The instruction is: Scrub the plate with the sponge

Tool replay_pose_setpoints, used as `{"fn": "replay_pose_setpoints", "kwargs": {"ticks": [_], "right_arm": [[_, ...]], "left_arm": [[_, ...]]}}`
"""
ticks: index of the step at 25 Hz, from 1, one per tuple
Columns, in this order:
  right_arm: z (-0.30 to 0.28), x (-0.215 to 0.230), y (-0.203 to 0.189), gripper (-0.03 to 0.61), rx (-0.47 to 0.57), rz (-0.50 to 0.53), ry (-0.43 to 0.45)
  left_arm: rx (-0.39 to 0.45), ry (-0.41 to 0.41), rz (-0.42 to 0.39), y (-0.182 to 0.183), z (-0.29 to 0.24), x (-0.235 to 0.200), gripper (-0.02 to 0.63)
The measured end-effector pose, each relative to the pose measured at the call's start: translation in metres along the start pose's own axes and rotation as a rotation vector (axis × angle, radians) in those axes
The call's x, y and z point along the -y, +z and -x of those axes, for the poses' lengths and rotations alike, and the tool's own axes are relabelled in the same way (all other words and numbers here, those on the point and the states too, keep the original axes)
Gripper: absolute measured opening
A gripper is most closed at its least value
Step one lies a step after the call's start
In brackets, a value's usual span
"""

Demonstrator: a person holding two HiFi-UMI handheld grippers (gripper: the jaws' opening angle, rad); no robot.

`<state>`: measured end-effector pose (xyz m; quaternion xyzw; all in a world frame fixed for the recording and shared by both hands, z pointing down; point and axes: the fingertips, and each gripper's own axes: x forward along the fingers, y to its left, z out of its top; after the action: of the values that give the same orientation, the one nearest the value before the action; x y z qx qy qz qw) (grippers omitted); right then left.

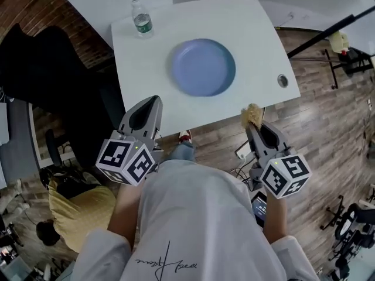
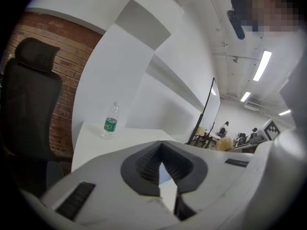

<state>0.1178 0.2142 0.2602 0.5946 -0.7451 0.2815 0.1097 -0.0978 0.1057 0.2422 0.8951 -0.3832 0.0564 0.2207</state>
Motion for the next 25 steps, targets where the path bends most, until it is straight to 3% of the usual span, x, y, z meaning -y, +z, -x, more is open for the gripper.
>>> {"fn": "replay_pose_setpoints", "kwargs": {"ticks": [4, 14, 21, 25], "right_arm": [[-0.03, -0.002, 0.015, 0.038, -0.023, 0.05, 0.011], [-0.071, 0.016, 0.02, 0.038, -0.13, -0.005, -0.008], [-0.106, 0.019, 0.025, 0.038, -0.16, -0.009, 0.047], [-0.131, 0.03, 0.034, 0.04, -0.157, -0.014, 0.034]], "left_arm": [[-0.011, 0.01, 0.035, -0.002, -0.014, -0.022, -0.008], [-0.055, -0.014, 0.113, -0.016, -0.038, -0.032, -0.009], [-0.071, 0.014, 0.089, -0.014, -0.052, -0.048, -0.009], [-0.085, 0.028, 0.106, -0.014, -0.062, -0.06, -0.009]]}}
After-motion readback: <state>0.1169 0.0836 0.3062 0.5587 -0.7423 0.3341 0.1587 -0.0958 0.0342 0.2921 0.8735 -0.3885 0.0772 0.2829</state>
